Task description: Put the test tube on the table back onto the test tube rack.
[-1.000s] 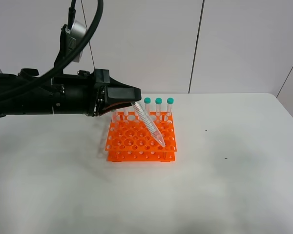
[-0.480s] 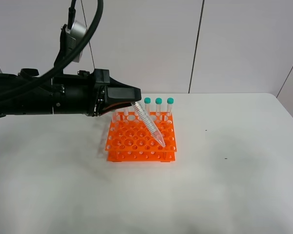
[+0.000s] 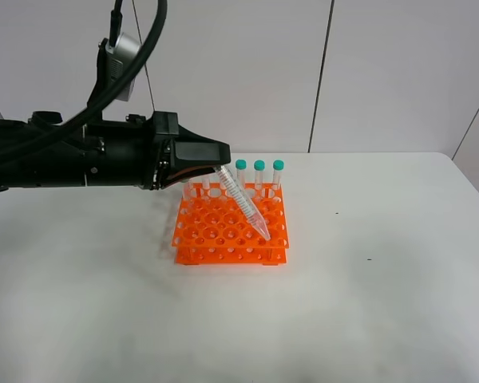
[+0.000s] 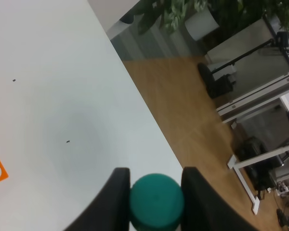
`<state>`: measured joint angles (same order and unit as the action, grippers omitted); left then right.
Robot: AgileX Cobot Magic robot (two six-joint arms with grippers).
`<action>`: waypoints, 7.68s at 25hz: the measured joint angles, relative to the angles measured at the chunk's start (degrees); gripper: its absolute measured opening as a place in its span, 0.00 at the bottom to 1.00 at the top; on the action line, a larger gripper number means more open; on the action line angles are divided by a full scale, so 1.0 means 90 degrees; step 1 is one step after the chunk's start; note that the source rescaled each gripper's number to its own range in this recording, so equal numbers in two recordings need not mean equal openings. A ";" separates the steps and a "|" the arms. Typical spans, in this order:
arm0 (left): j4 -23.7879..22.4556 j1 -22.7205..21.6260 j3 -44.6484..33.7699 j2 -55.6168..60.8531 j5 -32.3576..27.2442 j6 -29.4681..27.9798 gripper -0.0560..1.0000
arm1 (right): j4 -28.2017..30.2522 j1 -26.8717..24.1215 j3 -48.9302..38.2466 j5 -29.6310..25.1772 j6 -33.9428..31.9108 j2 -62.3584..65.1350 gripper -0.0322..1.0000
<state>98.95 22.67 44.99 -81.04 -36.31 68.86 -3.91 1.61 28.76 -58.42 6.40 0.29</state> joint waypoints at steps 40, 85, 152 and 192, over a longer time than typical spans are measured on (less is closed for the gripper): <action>-1.0947 0.0114 0.0144 0.1105 0.5606 -0.6924 0.06 | -0.0030 0.0000 0.0000 0.0000 0.0000 0.0000 1.00; -1.1647 0.0597 0.1554 -0.2966 0.6737 -0.7768 0.06 | -0.0048 0.0000 0.0000 0.0000 0.0000 0.0011 1.00; -1.1647 0.0597 0.1531 -0.3222 0.7058 -0.8360 0.41 | -0.0048 0.0000 0.0000 0.0000 0.0000 0.0011 1.00; -1.1570 -0.2285 0.6048 -0.2896 -0.3466 -0.7944 0.89 | -0.0071 0.0000 0.0000 0.0000 0.0000 0.0011 1.00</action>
<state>-5.18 2.10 99.42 -107.10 -67.50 -2.64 -4.55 1.61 28.76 -58.42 6.40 0.39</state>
